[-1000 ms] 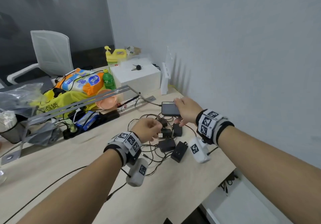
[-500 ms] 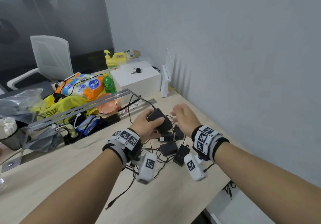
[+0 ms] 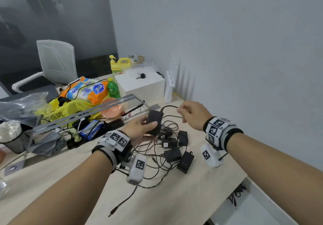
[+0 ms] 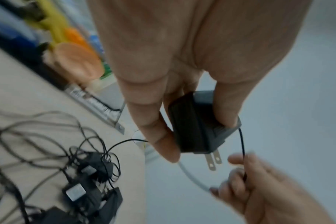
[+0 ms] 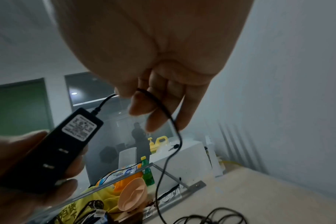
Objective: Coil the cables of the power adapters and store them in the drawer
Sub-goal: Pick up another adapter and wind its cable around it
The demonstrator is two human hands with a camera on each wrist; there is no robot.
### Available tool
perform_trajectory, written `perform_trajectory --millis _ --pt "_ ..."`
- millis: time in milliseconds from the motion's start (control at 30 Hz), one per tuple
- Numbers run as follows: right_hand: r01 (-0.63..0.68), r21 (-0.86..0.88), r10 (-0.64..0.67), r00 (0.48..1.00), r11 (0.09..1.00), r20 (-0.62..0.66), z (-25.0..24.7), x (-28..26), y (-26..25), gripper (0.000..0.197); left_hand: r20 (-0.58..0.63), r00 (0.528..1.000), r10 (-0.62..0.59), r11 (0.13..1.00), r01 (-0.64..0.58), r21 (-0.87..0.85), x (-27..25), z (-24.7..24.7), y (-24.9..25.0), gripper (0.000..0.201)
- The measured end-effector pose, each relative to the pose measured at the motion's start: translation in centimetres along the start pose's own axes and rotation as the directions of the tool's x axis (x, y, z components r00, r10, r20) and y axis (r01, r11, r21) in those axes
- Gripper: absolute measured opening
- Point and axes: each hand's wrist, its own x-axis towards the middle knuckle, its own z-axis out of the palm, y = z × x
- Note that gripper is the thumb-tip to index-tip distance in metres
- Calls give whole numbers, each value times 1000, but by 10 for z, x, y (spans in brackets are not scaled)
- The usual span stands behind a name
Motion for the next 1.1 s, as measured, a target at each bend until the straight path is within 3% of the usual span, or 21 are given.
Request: perform_trajectory --millis 67,200,333,433,533,767,833,933,1000,1100 --pt "-33 85 35 999 996 -12 7 -1 2 24 -25 1000 -13 963 5 -270 -2 2 -2 25" --pt "6 28 -3 995 1000 -100 32 -2 7 24 -75 997 5 861 -43 -506 0 15 0 31" --pt "139 -134 -142 990 981 -8 53 -14 -3 17 -62 997 53 785 -80 -614 3 24 8 34" --pt "169 -271 -148 984 948 98 55 -12 -12 21 -16 995 99 773 -87 -629 4 23 15 31" --pt "170 -320 -128 981 932 149 48 -12 -15 25 -1 990 144 852 -125 -508 2 17 20 32" --pt "241 -295 -201 966 925 161 34 -15 -26 25 -151 959 239 970 -244 -20 6 11 16 31" --pt "270 -273 -219 955 924 201 33 -17 -30 21 -136 946 295 951 -277 140 7 15 13 33" --pt "278 -279 -227 953 919 202 26 -17 -34 19 -22 923 383 815 -327 478 10 14 9 36" --pt "272 -278 -230 957 921 176 17 -14 -37 19 84 925 370 771 -357 528 8 14 8 36" --pt "265 -308 -234 963 914 134 4 -10 -41 28 194 927 321 787 -375 490 5 18 5 39"
